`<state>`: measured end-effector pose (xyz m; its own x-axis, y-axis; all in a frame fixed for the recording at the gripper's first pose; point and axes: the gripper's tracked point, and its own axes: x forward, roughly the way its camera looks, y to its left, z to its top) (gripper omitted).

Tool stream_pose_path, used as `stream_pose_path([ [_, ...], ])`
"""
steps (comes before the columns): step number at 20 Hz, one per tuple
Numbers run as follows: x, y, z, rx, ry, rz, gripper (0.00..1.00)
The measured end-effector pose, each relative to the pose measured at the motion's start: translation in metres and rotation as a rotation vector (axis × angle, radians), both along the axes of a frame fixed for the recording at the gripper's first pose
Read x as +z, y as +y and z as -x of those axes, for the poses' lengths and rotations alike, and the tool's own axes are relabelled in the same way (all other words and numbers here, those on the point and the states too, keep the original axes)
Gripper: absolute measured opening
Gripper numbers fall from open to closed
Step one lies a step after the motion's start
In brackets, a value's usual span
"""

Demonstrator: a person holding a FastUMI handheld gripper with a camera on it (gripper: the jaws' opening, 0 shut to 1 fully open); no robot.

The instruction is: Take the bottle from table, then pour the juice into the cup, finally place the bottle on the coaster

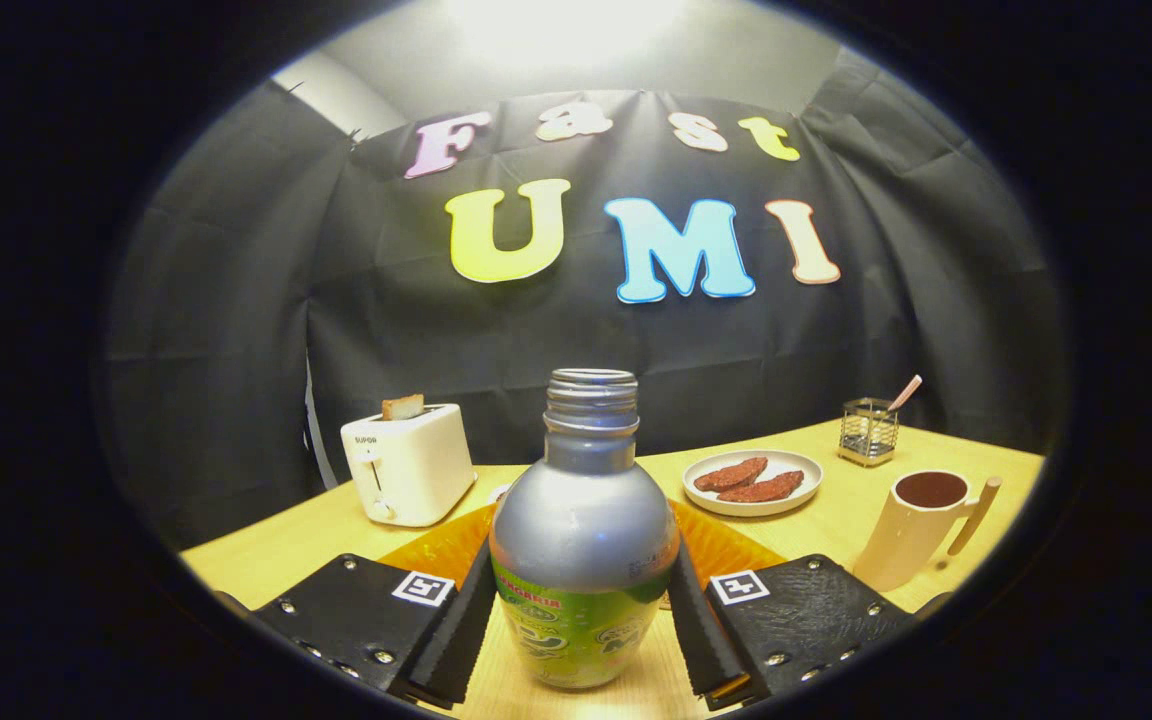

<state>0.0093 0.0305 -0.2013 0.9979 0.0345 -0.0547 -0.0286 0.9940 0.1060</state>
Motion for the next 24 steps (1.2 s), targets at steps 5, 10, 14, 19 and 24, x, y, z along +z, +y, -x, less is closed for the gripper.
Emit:
stream_pose_path([
  [5, 0.021, -0.024, -0.009, -0.045, -0.013, -0.185, 0.78],
  [10, 0.025, -0.038, -0.018, -0.056, -0.007, -0.403, 0.78],
  [14, 0.022, -0.043, -0.019, -0.063, 0.017, -0.498, 0.78],
  [19, 0.020, -0.066, -0.027, -0.101, 0.032, -0.629, 0.78],
  [24, 0.020, -0.075, -0.031, -0.083, 0.018, -0.840, 0.78],
])
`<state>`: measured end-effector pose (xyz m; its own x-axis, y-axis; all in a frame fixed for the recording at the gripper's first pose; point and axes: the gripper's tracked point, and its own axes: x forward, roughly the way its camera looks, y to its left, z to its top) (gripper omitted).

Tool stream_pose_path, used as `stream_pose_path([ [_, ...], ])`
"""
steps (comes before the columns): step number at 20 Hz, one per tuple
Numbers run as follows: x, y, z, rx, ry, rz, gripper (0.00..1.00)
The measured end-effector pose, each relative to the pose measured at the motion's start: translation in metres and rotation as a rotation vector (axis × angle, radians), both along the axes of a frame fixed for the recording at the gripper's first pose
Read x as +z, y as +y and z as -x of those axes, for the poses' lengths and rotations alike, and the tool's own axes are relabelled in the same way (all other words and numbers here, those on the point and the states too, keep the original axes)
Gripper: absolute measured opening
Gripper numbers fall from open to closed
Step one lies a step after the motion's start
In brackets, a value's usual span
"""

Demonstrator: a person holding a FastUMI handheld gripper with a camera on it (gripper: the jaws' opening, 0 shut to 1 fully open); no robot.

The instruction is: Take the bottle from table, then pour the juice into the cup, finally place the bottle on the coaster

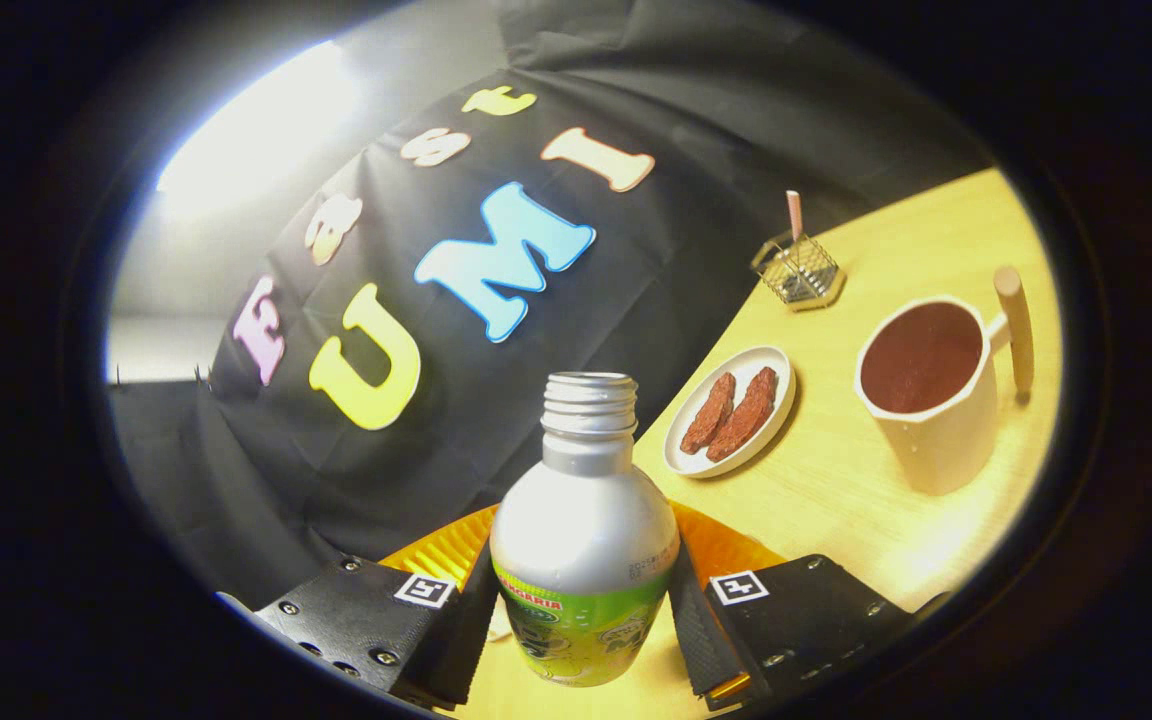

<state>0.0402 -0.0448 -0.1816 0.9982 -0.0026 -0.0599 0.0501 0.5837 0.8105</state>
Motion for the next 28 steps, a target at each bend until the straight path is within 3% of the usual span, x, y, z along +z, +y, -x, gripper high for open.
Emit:
stream_pose_path([
  [3, -0.003, -0.004, -0.002, -0.002, -0.023, -0.119, 0.77],
  [11, -0.005, -0.019, -0.004, -0.045, -0.036, -0.235, 0.77],
  [17, -0.003, -0.030, -0.005, -0.062, -0.083, -0.397, 0.77],
  [28, 0.001, -0.048, -0.004, -0.083, -0.142, -0.557, 0.77],
])
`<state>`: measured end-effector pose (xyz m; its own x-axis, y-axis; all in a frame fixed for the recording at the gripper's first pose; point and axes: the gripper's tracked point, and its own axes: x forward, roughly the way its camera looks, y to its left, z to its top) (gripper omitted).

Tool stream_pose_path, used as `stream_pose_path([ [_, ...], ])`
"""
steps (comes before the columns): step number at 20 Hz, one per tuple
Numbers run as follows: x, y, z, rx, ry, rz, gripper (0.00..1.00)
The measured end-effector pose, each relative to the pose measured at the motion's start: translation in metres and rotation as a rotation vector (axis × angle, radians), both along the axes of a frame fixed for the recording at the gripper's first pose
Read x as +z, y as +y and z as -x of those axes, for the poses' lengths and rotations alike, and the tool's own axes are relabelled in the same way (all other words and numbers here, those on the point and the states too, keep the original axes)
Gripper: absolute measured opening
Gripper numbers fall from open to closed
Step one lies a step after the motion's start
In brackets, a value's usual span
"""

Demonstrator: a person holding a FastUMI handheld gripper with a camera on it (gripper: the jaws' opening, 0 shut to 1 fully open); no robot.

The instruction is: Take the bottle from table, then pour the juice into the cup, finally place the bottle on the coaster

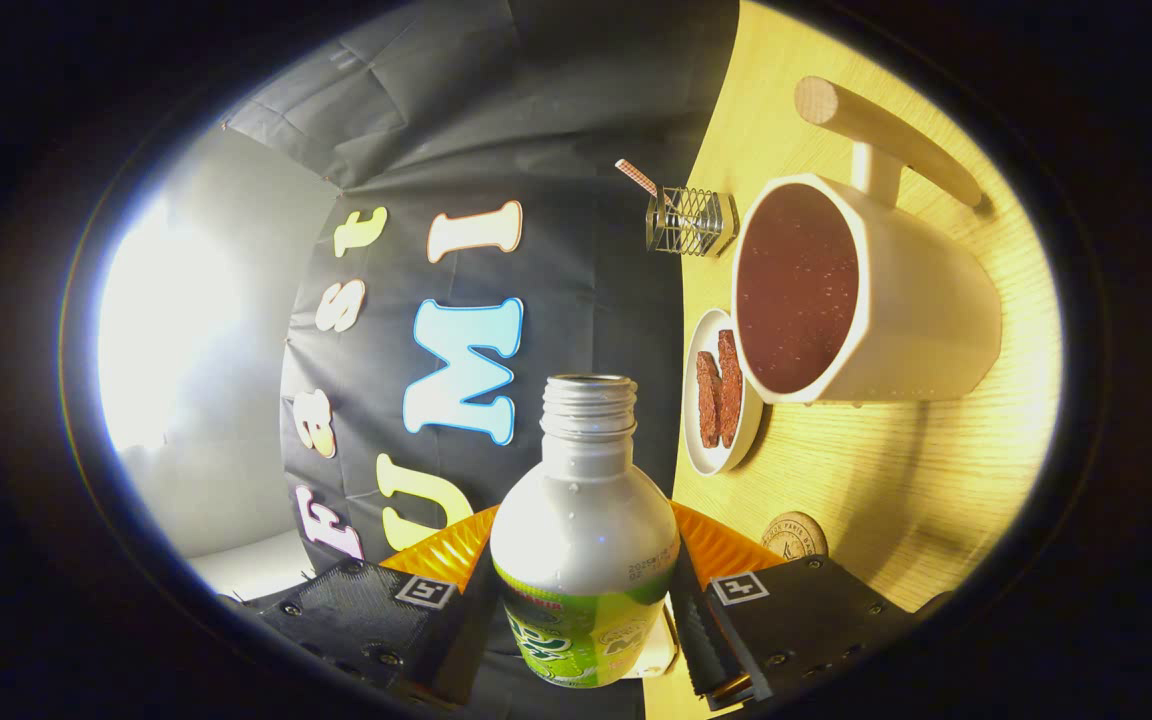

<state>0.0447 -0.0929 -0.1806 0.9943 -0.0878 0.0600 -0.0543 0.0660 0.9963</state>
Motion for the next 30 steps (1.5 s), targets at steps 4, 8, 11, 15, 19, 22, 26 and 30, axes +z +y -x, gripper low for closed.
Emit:
stream_pose_path([
  [4, 0.0019, -0.0010, 0.0004, -0.003, -0.007, -0.045, 0.77],
  [8, 0.0026, -0.0033, 0.0018, -0.010, -0.012, -0.076, 0.77],
  [11, 0.0033, -0.0056, 0.0021, -0.019, -0.016, -0.105, 0.77],
  [15, 0.0042, -0.0051, 0.0005, -0.017, -0.023, -0.139, 0.77],
  [19, 0.0013, -0.0054, -0.0027, -0.019, -0.024, -0.165, 0.77],
  [22, 0.0031, -0.0047, -0.0022, -0.015, -0.033, -0.172, 0.77],
  [26, 0.0054, -0.0081, -0.0024, -0.024, -0.045, -0.215, 0.77],
  [30, 0.0081, -0.0065, -0.0017, -0.020, -0.049, -0.211, 0.77],
])
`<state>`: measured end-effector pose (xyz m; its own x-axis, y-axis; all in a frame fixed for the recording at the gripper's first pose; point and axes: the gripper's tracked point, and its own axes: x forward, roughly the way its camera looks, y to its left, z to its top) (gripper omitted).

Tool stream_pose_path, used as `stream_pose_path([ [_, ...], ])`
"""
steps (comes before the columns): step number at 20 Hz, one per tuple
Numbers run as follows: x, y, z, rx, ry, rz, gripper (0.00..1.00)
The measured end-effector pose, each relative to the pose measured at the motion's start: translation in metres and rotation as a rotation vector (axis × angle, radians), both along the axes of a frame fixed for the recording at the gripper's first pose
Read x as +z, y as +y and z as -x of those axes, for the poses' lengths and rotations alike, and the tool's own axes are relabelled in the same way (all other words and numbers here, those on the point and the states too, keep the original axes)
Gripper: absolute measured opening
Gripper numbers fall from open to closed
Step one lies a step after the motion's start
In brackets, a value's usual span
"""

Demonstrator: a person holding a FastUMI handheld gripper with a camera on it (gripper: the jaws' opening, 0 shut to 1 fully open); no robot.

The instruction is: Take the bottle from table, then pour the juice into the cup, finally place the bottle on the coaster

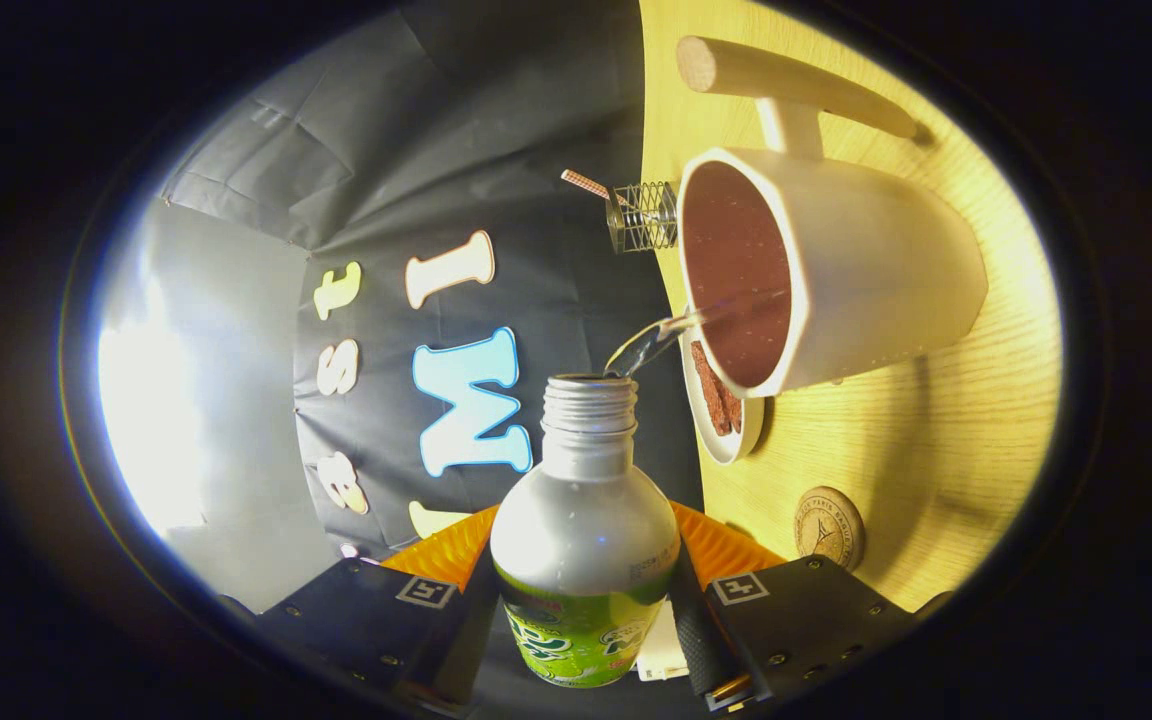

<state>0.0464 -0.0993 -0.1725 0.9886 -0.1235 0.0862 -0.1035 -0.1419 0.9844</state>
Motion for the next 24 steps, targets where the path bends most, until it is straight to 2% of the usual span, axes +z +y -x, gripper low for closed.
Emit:
stream_pose_path([
  [24, 0.0045, 0.0090, 0.0032, 0.005, -0.027, -0.098, 0.77],
])
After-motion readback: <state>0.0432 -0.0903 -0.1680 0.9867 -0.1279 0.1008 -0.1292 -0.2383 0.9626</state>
